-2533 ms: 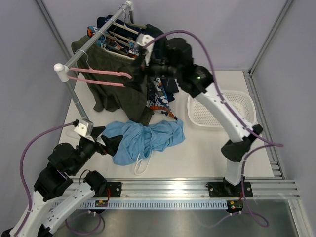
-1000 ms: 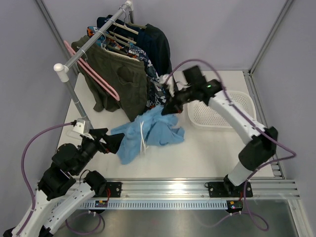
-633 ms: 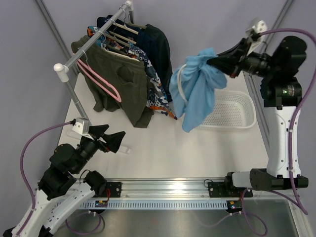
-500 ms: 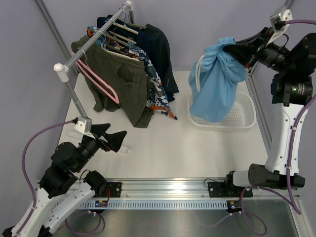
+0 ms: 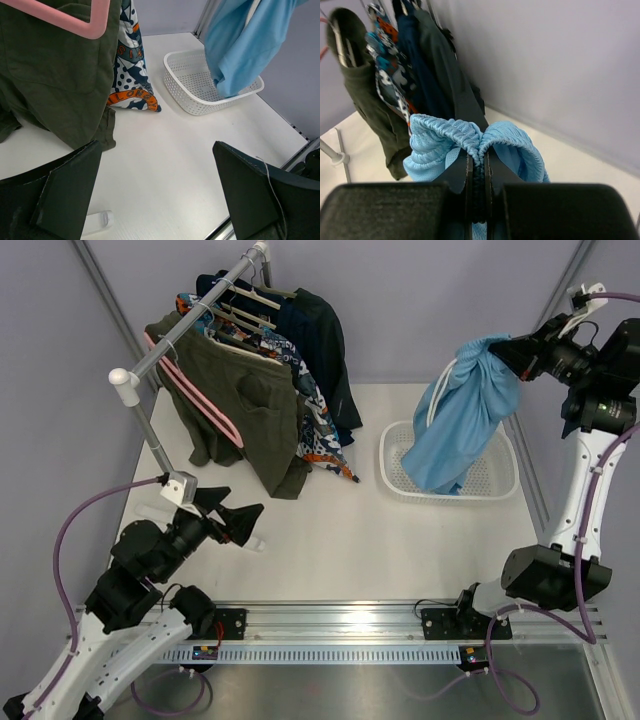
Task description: Remove the shorts from the hanger
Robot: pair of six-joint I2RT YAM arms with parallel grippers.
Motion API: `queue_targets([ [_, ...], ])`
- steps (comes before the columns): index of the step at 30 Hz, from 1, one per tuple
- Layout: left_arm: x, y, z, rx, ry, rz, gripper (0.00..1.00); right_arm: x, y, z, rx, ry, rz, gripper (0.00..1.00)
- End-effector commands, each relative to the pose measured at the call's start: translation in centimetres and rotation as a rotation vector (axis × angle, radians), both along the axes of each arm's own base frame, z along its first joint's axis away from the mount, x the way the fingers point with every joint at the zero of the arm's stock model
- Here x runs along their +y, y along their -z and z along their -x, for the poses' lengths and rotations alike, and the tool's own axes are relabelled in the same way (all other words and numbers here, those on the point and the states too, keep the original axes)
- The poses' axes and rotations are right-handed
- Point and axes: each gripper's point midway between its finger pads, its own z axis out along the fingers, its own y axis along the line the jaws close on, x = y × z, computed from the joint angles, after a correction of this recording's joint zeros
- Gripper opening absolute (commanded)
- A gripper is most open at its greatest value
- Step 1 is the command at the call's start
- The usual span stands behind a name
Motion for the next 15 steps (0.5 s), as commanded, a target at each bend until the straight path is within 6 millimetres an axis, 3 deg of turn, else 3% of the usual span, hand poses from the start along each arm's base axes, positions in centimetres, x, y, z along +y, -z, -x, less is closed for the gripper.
queue_targets([
  [1, -0.5, -3.3, 0.0, -0.088, 0.029, 0.039, 0.99, -1.4, 2.3, -1.7, -0.014, 0.048, 0.059, 0.00],
  [5, -0.8, -3.7, -0.2, -0.090, 0.037, 0.041, 0.99, -2.2, 5.2, -3.0, 0.023, 0.051, 0.088, 0.00],
  [8, -1.4, -4.6, 0.0, -0.095, 0.065, 0.061, 0.99, -2.6, 9.3, -3.0, 0.098, 0.037, 0.131, 0.00],
  [9, -1.5, -5.0, 0.0, -0.093, 0.067, 0.069, 0.99, -2.3, 12.2, -2.3, 0.182, 0.020, 0.121, 0.00],
  [11, -1.6, -5.9, -0.3, -0.079, 0.058, 0.095, 0.99, -2.3, 15.5, -1.5, 0.222, -0.003, 0.167, 0.00],
  [12, -1.7, -6.3, -0.4, -0.072, 0.057, 0.101, 0.99, -2.0, 18.8, -0.4, 0.317, -0.021, 0.156, 0.00],
  [15, -2.2, -8.0, -0.9, -0.055, 0.051, 0.133, 0.98, -2.5, 24.8, 1.2, 0.453, -0.027, 0.215, 0.00],
])
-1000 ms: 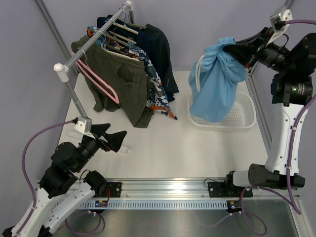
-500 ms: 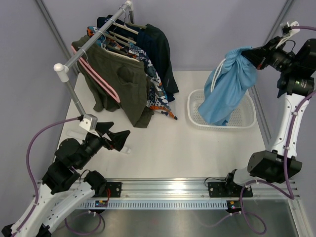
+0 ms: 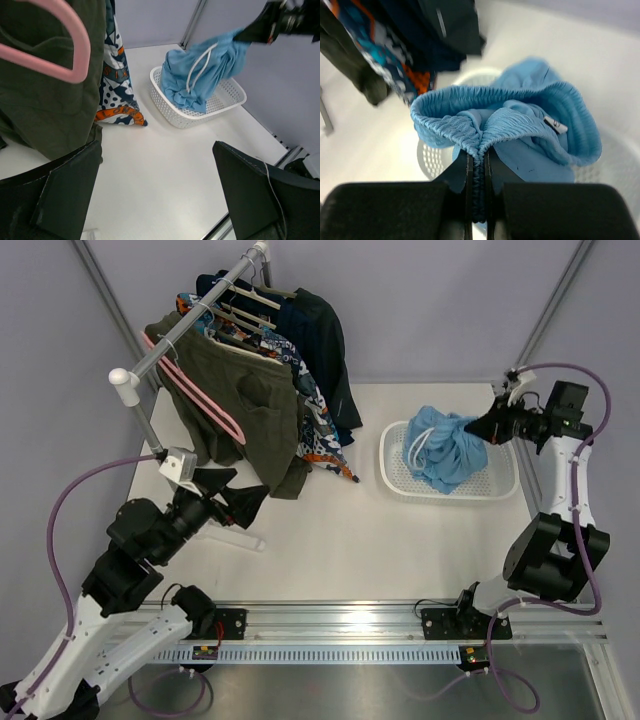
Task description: Remove the shorts from the hanger
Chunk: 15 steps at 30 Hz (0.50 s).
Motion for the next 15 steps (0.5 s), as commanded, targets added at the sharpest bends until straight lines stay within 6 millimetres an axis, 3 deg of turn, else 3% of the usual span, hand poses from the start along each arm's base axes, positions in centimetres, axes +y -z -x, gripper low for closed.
queue_targets([
  [1, -1.0, -4.4, -0.5, -0.039, 0.016, 0.090, 0.98, -0.4, 7.0, 3.3, 0.175, -0.037, 0.115, 0.00],
  [2, -1.0, -5.9, -0.5, -0.061, 0.016, 0.109, 0.98, -0.8, 8.5, 3.7, 0.208, -0.038, 0.149, 0.00],
  [4, -1.2, -6.9, -0.8, -0.073, 0.016, 0.111, 0.98, -1.9, 11.9, 4.7, 0.316, -0.001, 0.206, 0.03],
  [6, -0.9, -8.4, -1.5, -0.091, -0.016, 0.111, 0.98, -2.5, 13.2, 5.4, 0.348, 0.000, 0.254, 0.21],
  [7, -0.7, -8.8, -1.8, -0.100, -0.031, 0.100, 0.98, -2.8, 13.1, 5.6, 0.344, 0.010, 0.281, 0.28],
  [8, -0.4, -8.8, -2.1, -0.096, -0.055, 0.087, 0.99, -2.9, 12.6, 5.6, 0.325, 0.003, 0.301, 0.43],
  [11, -0.4, -8.4, -2.7, -0.081, -0.070, 0.027, 0.99, -2.4, 8.1, 5.2, 0.216, -0.018, 0.316, 0.67],
  [12, -0.6, -7.9, -3.0, -0.067, -0.068, 0.010, 0.99, -2.0, 5.1, 4.8, 0.167, -0.029, 0.310, 0.79],
  [13, -0.8, -7.4, -3.0, -0.058, -0.059, -0.002, 0.99, -1.0, 3.5, 4.7, 0.143, -0.063, 0.272, 0.82],
  [14, -0.9, -7.0, -2.9, -0.049, -0.053, -0.010, 0.99, 0.3, 0.2, 4.0, 0.065, -0.105, 0.286, 0.84],
  [15, -0.9, -6.8, -2.7, -0.050, -0.048, -0.009, 0.99, 2.0, -1.0, 4.5, 0.066, -0.159, 0.247, 0.86],
])
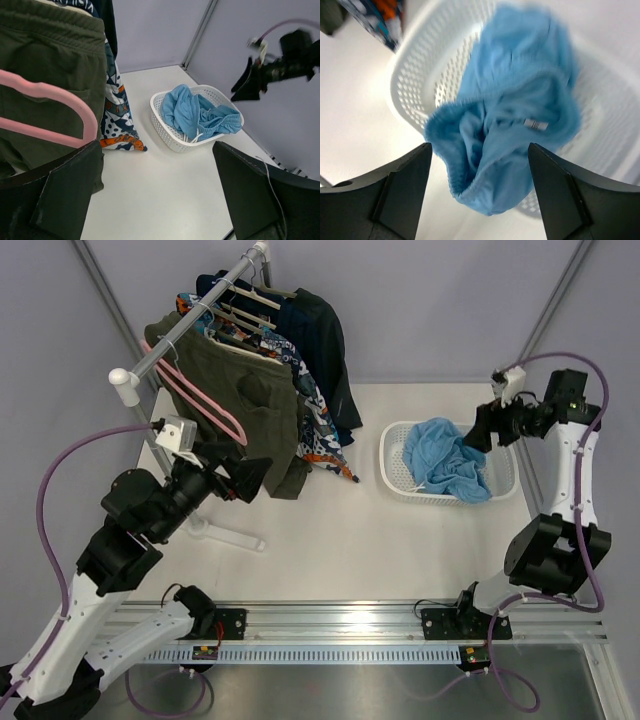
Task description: Remove the shorts from the hanger
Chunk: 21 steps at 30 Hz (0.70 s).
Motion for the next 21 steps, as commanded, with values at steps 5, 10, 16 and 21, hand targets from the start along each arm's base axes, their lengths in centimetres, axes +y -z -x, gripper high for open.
queue_targets([
  [5, 0.2, 2.2, 0.7, 0.014, 0.013, -0.005, 0.99, 14.5, -13.5, 0.8, -0.208, -0.381, -0.156, 0.86],
  [10, 1.5, 4.0, 1.6, 0.040, -0.016, 0.022, 0.99, 28.1, -20.0, 1.6, -0.389, -0.584, -0.217, 0.86],
  [16, 3.0, 6.3, 3.2, 0.085, -0.042, 0.067, 0.99, 37.4, -25.6, -0.4, -0.681, -0.644, -0.248, 0.96],
  [21, 3.7, 7.5, 4.0, 0.099, -0.051, 0.095, 0.99, 41.7, -24.9, -2.8, -0.807, -0.762, -0.235, 1.00],
])
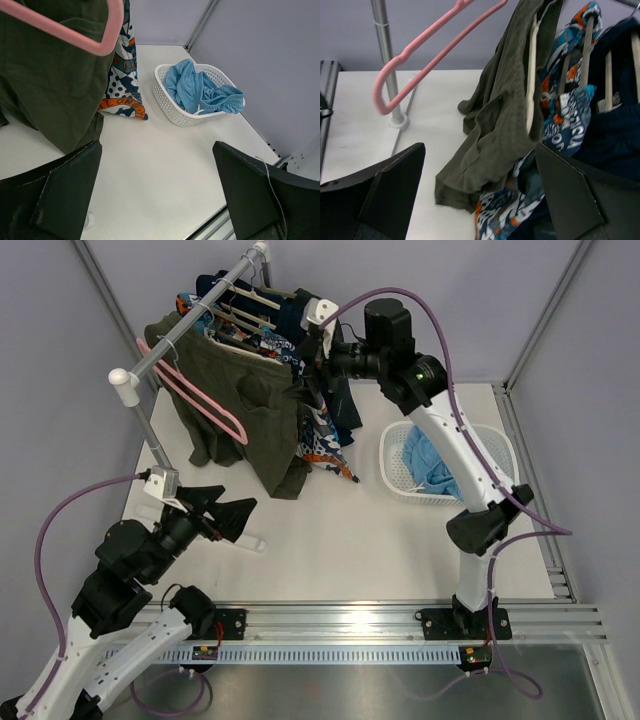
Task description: Remove the shorts from the hanger
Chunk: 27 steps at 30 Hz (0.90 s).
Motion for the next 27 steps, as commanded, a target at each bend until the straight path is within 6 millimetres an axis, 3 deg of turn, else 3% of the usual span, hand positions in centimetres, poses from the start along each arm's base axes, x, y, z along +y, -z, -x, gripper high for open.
queue_targets([
  [1, 0.6, 0.3, 0.1, 0.011, -0.030, 0.040, 0.99, 2.5, -1.5, -3.2, -0.151, 0.001, -0.055, 1.00],
  [2, 0.7, 0.6, 0.2, 0.017, -0.032, 0.035, 0.99, 2.7, -2.7, -3.2, -0.180, -0.004, -0.078, 1.00],
  [3, 0.8, 0.7, 0.3, 0.016, -0.033, 0.030, 0.99, 3.7, -1.3, -4.1, -0.163, -0.015, -0.069, 0.98],
  [10, 1.1, 1.2, 0.4, 0.013, -0.043, 0.020, 0.99, 6.2, 0.0, -6.3, -0.228, 0.021, -0.077, 0.96],
  [16, 1.1, 1.7, 0.2, 0.012, -0.041, 0.005, 0.99, 6.8, 2.3, -7.4, -0.220, 0.027, -0.039, 0.91],
  [20, 1.0, 1.7, 0.1, 0.006, -0.042, -0.005, 0.99, 7.4, 3.5, -6.8, -0.186, -0.010, -0.029, 0.77],
  [24, 1.0, 1.6, 0.0, 0.003, -0.042, -0.012, 0.99, 7.8, 3.2, -6.3, -0.159, -0.030, -0.056, 0.50],
  [27, 1.0, 1.4, 0.0, 0.000, -0.039, -0.010, 0.99, 8.0, 3.0, -6.2, -0.152, -0.034, -0.069, 0.40],
])
